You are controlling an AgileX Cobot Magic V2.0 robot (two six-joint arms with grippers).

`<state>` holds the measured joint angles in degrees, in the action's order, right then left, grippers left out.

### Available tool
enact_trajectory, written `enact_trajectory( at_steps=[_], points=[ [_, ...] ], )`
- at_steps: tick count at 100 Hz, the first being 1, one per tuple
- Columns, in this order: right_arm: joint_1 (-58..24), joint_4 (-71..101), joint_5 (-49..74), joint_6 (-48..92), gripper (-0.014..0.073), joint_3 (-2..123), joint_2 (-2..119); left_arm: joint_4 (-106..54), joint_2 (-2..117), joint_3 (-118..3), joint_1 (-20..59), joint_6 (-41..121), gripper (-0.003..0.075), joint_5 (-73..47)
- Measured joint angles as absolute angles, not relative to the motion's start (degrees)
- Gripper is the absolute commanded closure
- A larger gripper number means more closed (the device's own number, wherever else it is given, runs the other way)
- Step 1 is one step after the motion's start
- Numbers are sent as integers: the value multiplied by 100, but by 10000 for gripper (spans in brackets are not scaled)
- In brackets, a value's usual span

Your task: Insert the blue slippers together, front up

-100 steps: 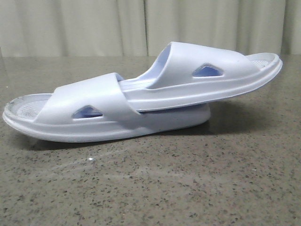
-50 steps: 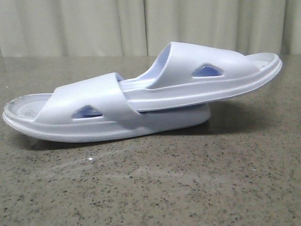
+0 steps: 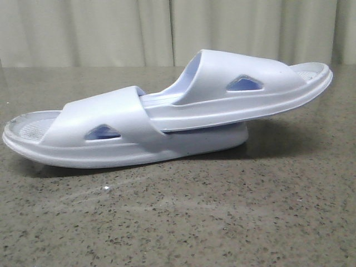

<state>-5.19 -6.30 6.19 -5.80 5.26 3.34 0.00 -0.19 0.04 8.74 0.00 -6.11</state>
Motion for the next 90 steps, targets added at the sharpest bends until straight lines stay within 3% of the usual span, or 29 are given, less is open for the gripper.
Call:
enact_trajectory(
  at_steps=[25, 90],
  points=[
    [-519, -87, 519, -277, 701, -54, -52, 0, -19, 4, 874, 0, 704, -611],
    [-519, 0, 332, -214, 701, -55, -52, 0, -19, 4, 874, 0, 704, -611]
  ],
)
